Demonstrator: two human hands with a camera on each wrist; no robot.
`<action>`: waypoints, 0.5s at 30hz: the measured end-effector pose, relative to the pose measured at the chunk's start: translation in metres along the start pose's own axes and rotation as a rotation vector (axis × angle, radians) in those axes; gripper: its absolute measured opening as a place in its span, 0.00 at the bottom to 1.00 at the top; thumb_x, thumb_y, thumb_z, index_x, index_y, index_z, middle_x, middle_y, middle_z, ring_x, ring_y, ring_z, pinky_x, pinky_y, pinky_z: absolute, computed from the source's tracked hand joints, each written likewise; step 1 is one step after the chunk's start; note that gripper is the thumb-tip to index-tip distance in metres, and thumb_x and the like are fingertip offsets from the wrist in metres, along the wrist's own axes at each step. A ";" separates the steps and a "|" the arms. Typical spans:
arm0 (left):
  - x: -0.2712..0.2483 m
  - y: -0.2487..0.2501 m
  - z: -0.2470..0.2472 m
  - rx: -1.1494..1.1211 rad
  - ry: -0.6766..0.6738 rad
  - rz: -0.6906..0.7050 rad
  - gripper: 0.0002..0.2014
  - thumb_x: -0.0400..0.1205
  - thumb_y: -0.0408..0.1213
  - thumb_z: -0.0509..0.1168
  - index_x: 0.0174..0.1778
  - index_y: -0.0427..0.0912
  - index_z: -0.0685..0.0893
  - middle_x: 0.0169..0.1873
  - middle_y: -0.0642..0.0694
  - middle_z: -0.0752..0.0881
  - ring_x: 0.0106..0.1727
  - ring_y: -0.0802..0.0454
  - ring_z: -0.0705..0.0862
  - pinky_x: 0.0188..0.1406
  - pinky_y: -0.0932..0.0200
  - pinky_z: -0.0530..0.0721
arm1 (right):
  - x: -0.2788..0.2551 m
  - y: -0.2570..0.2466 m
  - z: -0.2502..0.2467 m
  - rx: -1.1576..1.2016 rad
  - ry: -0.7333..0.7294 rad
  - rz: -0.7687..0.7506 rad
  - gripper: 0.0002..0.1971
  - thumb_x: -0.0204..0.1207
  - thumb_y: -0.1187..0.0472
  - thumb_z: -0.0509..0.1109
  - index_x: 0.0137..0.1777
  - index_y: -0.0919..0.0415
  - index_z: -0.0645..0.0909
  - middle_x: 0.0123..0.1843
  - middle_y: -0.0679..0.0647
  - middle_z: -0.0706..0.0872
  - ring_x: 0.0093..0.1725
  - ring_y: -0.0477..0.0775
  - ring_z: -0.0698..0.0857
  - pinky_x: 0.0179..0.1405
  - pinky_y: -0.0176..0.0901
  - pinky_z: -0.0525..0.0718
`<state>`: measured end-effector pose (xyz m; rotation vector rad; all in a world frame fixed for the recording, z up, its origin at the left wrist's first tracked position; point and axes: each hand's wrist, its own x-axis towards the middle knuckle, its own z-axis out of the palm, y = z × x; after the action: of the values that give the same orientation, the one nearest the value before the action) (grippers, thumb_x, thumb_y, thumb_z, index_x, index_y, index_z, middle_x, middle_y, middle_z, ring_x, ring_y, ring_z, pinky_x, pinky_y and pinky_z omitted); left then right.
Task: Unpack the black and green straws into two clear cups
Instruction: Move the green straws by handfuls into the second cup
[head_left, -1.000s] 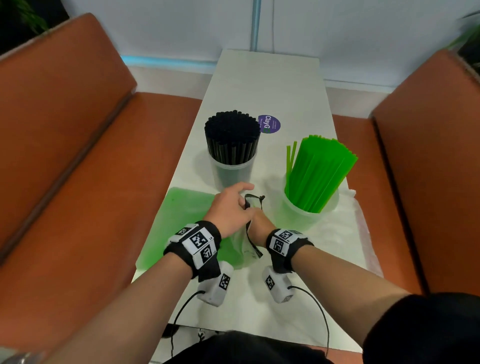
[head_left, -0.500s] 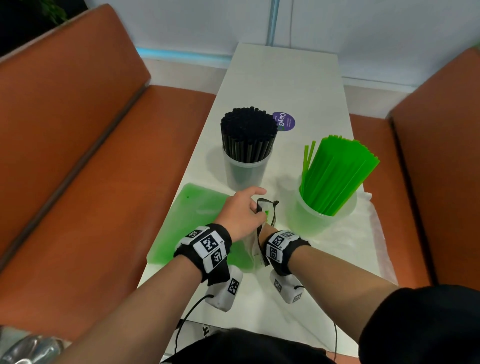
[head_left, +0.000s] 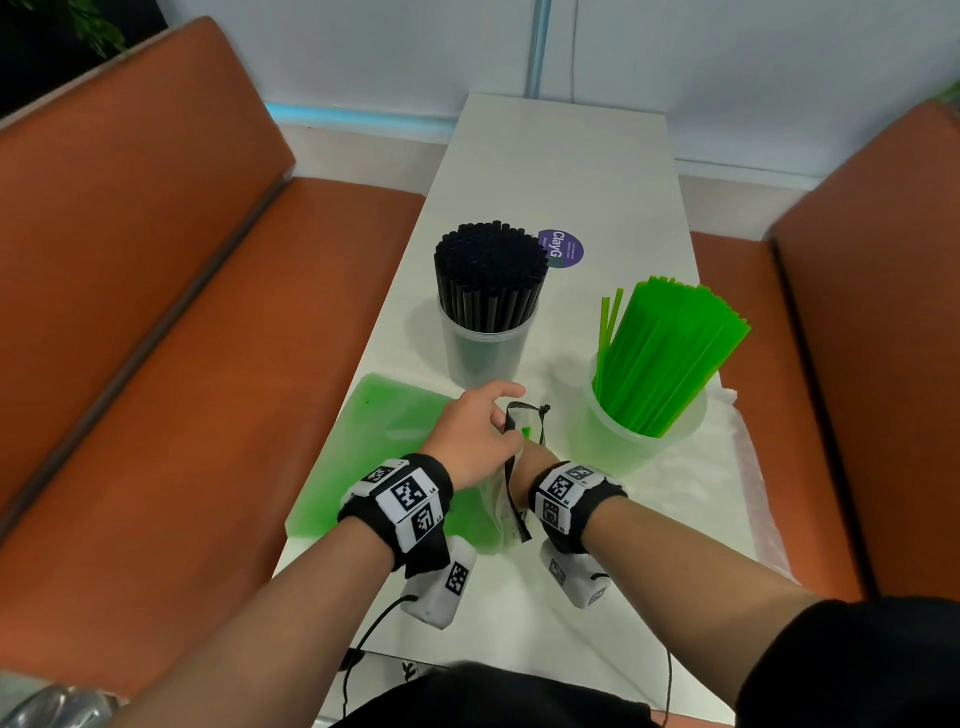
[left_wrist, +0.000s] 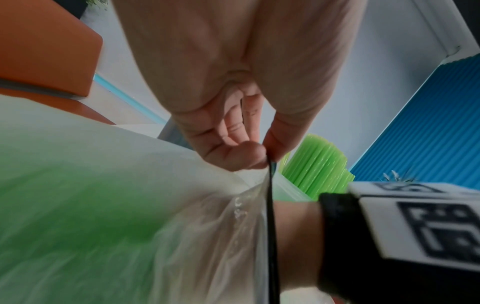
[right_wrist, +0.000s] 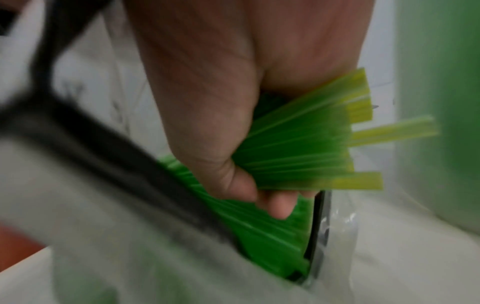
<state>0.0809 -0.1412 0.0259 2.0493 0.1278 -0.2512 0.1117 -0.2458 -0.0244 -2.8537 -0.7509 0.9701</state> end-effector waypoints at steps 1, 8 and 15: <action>0.001 0.000 0.000 0.004 -0.003 0.003 0.24 0.78 0.30 0.69 0.70 0.53 0.79 0.45 0.38 0.87 0.35 0.52 0.79 0.45 0.54 0.81 | -0.003 0.000 -0.004 -0.039 0.000 -0.016 0.04 0.79 0.69 0.64 0.50 0.64 0.80 0.50 0.60 0.84 0.56 0.62 0.84 0.49 0.47 0.78; 0.010 0.000 0.001 0.011 -0.013 0.025 0.23 0.78 0.31 0.70 0.68 0.54 0.80 0.44 0.41 0.87 0.30 0.56 0.80 0.40 0.58 0.79 | -0.015 0.013 -0.011 -0.023 0.078 0.031 0.05 0.78 0.68 0.58 0.48 0.63 0.75 0.39 0.55 0.76 0.39 0.59 0.79 0.37 0.47 0.77; 0.010 0.002 0.006 0.023 -0.032 0.047 0.23 0.78 0.31 0.70 0.66 0.57 0.80 0.42 0.44 0.88 0.23 0.60 0.80 0.34 0.63 0.79 | -0.020 0.023 -0.007 -0.042 0.051 0.047 0.02 0.78 0.68 0.63 0.45 0.63 0.76 0.38 0.57 0.75 0.38 0.60 0.79 0.36 0.47 0.77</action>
<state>0.0905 -0.1474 0.0224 2.0673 0.0570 -0.2572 0.1120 -0.2742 -0.0118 -2.9322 -0.7109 0.8941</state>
